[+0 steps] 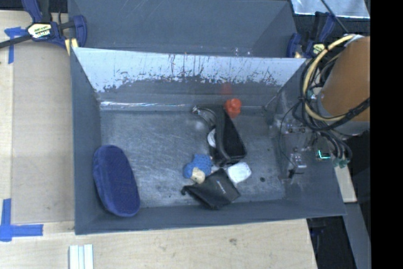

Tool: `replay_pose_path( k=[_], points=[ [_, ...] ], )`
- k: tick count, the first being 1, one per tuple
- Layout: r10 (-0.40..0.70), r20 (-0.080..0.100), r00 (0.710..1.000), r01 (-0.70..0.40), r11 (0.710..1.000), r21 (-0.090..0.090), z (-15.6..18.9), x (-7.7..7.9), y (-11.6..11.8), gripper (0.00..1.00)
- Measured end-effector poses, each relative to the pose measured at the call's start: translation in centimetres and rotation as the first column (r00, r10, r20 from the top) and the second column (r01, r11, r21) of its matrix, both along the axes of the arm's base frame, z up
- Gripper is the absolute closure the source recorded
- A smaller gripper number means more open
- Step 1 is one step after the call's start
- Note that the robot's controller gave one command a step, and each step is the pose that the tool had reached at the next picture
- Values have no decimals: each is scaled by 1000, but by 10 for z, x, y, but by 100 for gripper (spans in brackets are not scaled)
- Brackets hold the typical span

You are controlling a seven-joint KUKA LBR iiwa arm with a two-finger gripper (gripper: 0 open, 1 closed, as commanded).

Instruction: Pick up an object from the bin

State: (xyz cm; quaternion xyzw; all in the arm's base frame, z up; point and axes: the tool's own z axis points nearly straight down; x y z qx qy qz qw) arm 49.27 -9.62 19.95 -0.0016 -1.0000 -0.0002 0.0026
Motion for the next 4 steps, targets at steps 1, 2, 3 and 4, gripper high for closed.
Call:
replay_pose_path(
  k=[1, 2, 3, 4],
  points=[
    [32, 26, 999, -32, 999, -5, -113, 38, 76, 0],
    [579, 23, 815, -579, 815, -22, -117, 85, 68, 0],
    [643, 4, 766, -643, 765, -12, -120, 121, 62, 0],
    [733, 27, 679, -733, 680, -28, -119, 117, 58, 0]
  ],
)
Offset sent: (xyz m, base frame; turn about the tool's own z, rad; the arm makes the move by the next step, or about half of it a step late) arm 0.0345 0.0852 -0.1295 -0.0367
